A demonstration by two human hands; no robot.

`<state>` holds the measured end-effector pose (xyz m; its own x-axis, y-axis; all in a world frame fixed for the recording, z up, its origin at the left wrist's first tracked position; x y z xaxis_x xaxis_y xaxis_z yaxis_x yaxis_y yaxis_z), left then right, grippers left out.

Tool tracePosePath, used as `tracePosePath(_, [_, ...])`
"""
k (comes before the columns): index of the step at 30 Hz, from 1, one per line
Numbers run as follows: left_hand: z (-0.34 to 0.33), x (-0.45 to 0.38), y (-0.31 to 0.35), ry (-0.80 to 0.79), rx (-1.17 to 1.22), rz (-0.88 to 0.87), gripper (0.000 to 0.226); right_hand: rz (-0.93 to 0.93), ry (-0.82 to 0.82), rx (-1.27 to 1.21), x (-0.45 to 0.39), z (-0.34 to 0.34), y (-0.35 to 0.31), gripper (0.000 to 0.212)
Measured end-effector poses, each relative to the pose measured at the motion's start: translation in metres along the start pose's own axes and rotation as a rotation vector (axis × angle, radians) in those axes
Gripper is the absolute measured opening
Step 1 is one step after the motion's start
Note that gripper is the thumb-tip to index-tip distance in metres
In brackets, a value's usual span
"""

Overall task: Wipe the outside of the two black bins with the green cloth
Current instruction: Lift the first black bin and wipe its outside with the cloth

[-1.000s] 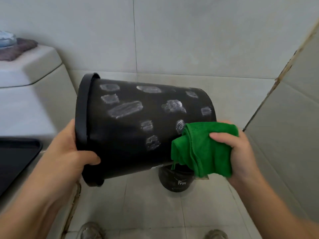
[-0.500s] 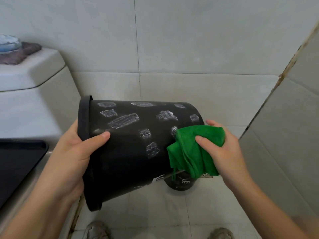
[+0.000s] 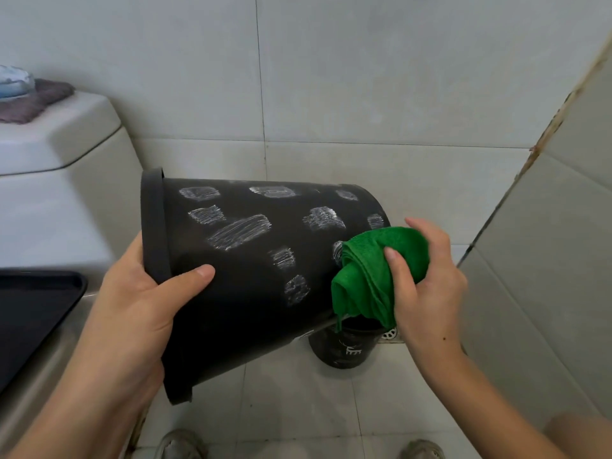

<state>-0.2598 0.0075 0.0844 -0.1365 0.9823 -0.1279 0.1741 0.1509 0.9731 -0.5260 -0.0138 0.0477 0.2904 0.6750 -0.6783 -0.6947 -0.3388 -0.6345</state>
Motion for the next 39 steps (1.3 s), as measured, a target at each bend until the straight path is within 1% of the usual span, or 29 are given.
tracePosePath(2, [-0.003, 0.001, 0.003, -0.011, -0.015, -0.024, 0.044, 0.039, 0.002, 0.033, -0.002, -0.001, 0.002, 0.029])
tracePosePath(3, [-0.005, 0.002, 0.004, -0.014, -0.020, -0.035, 0.044, 0.047, -0.003, 0.049, -0.003, -0.002, 0.004, 0.029])
tracePosePath(8, [-0.012, 0.006, 0.003, -0.025, -0.053, -0.069, 0.046, 0.009, -0.104, 0.126, -0.003, -0.013, 0.008, 0.040])
tracePosePath(10, [-0.014, 0.007, 0.000, -0.026, -0.089, -0.084, 0.047, 0.002, -0.108, 0.113, 0.000, -0.014, 0.003, 0.042])
tracePosePath(12, [-0.016, 0.008, -0.005, -0.031, -0.104, -0.091, 0.047, 0.038, -0.086, 0.062, 0.007, -0.015, -0.008, 0.041])
tracePosePath(14, [-0.019, 0.008, -0.008, -0.025, -0.109, -0.094, 0.047, 0.127, -0.115, -0.032, 0.018, -0.019, -0.025, 0.039])
tracePosePath(17, [-0.019, 0.006, -0.008, -0.001, -0.034, -0.074, 0.047, 0.440, -0.175, -0.093, 0.032, -0.024, -0.045, 0.032])
tracePosePath(18, [-0.019, 0.006, -0.006, -0.001, -0.019, -0.066, 0.048, 0.469, -0.162, -0.088, 0.026, -0.023, -0.044, 0.031])
tracePosePath(19, [-0.020, 0.007, -0.005, -0.005, -0.013, -0.057, 0.048, 0.430, -0.125, -0.077, 0.016, -0.020, -0.039, 0.030])
tracePosePath(21, [-0.022, 0.008, -0.004, -0.021, -0.006, -0.041, 0.047, 0.247, -0.033, -0.049, -0.008, -0.011, -0.024, 0.029])
tracePosePath(23, [-0.025, 0.010, -0.004, -0.029, 0.013, -0.028, 0.047, 0.086, 0.022, -0.063, -0.018, -0.007, -0.015, 0.034])
tracePosePath(24, [-0.026, 0.011, -0.005, -0.027, 0.029, -0.021, 0.047, 0.048, 0.039, -0.072, -0.018, -0.007, -0.015, 0.036])
tracePosePath(25, [-0.027, 0.012, -0.005, -0.023, 0.046, -0.014, 0.046, 0.057, 0.061, -0.064, -0.016, -0.006, -0.016, 0.034])
tracePosePath(28, [-0.026, 0.014, -0.006, 0.008, 0.074, 0.008, 0.045, 0.228, 0.129, 0.064, -0.015, -0.003, -0.024, 0.019])
tracePosePath(30, [-0.025, 0.015, -0.005, 0.019, 0.077, 0.012, 0.044, 0.265, 0.141, 0.152, -0.018, -0.001, -0.022, 0.026])
tracePosePath(31, [-0.025, 0.015, -0.005, 0.026, 0.081, 0.012, 0.043, 0.276, 0.110, 0.178, -0.017, -0.002, -0.023, 0.033])
tracePosePath(35, [-0.021, 0.014, -0.004, 0.031, 0.098, 0.014, 0.040, 0.316, -0.156, 0.268, -0.003, -0.008, -0.032, 0.076])
tracePosePath(36, [-0.021, 0.014, -0.003, 0.022, 0.097, 0.009, 0.040, 0.330, -0.196, 0.321, -0.001, -0.008, -0.034, 0.082])
tracePosePath(37, [-0.021, 0.014, -0.003, 0.015, 0.091, 0.003, 0.041, 0.342, -0.214, 0.365, -0.001, -0.009, -0.035, 0.084])
tracePosePath(39, [-0.023, 0.014, -0.002, 0.009, 0.084, -0.002, 0.043, 0.347, -0.195, 0.387, -0.002, -0.009, -0.035, 0.077])
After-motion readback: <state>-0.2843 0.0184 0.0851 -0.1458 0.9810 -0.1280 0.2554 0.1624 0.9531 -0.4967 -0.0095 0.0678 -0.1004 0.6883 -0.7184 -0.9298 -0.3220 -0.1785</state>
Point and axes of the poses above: each hand's wrist, its own x-axis away from the middle knuckle, its own z-axis out of the back of the hand, y = z × x, the point moved 5 cm from there along -x, towards the middle knuckle, and after that the axes turned 2 degrees about -y, right-handed, at the moved point
